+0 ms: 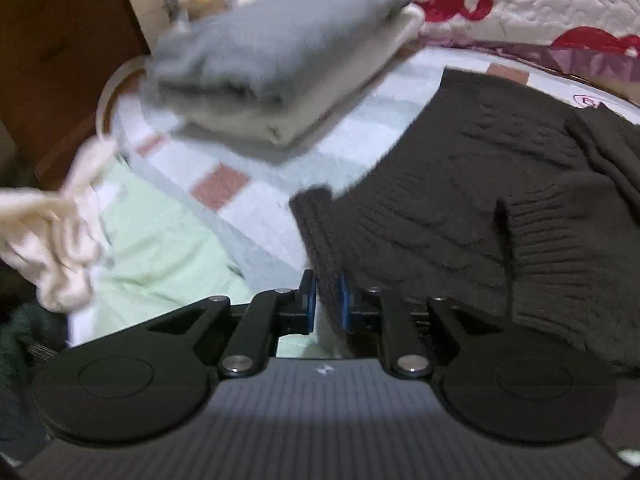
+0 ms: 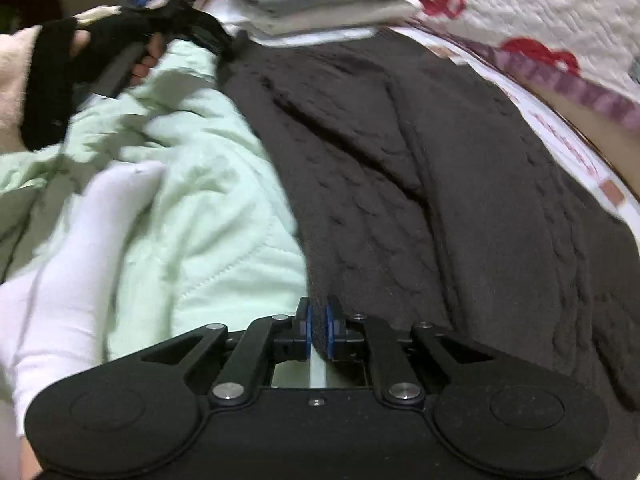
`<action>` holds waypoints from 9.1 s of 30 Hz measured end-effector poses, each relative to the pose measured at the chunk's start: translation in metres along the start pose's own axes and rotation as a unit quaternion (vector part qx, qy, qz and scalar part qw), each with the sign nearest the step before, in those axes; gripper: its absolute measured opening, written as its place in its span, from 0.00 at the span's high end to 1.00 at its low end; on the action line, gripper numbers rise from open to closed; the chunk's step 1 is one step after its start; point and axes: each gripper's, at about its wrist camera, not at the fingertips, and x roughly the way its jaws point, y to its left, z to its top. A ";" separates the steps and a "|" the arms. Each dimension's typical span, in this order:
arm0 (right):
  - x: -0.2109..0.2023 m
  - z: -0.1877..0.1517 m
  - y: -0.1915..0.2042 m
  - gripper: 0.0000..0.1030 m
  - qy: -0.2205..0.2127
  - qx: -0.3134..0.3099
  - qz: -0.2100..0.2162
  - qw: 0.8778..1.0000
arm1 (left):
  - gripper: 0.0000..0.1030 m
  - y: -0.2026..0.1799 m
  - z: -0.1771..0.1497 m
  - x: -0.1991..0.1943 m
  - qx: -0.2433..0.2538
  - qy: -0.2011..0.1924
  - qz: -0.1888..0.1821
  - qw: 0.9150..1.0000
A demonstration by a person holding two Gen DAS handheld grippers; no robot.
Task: Fold clothes
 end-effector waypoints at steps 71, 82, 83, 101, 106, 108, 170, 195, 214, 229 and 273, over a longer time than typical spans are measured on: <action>-0.114 -0.112 -0.165 0.83 -0.343 0.541 -0.039 0.767 | 0.32 -0.312 -0.103 -0.099 0.247 0.108 -0.433 0.860; -0.099 -0.042 -0.178 0.83 -0.354 0.518 0.077 0.775 | 0.31 -0.232 -0.057 -0.072 0.122 0.092 -0.424 0.892; -0.096 -0.026 -0.176 0.83 -0.344 0.502 0.078 0.790 | 0.31 -0.224 -0.052 -0.070 0.105 0.085 -0.425 0.895; 0.059 0.043 -0.167 0.83 -0.163 0.448 0.094 0.874 | 0.31 -0.151 -0.043 -0.038 0.006 0.098 -0.348 0.932; 0.043 0.043 -0.175 0.55 -0.163 0.469 0.157 0.854 | 0.31 -0.141 -0.044 -0.040 -0.006 0.102 -0.337 0.936; 0.024 0.038 -0.176 0.46 -0.183 0.471 0.179 0.844 | 0.31 -0.140 -0.043 -0.046 -0.011 0.099 -0.340 0.935; -0.017 -0.007 -0.178 0.46 -0.265 0.226 -0.161 0.923 | 0.69 -0.222 -0.036 -0.121 0.126 -0.028 -0.305 0.944; -0.001 -0.119 -0.214 0.38 -0.180 0.642 0.155 0.729 | 0.67 -0.228 -0.051 -0.072 0.158 0.127 -0.305 0.931; 0.002 -0.050 -0.167 0.68 -0.236 0.501 0.184 0.812 | 0.57 -0.216 -0.036 -0.116 0.215 0.041 -0.360 0.907; -0.010 -0.016 -0.167 0.68 -0.244 0.461 0.202 0.829 | 0.35 -0.239 -0.042 -0.139 0.187 0.006 -0.414 0.891; -0.025 -0.040 -0.198 0.30 -0.294 0.573 0.165 0.747 | 0.65 -0.218 -0.056 -0.124 0.182 0.019 -0.318 0.930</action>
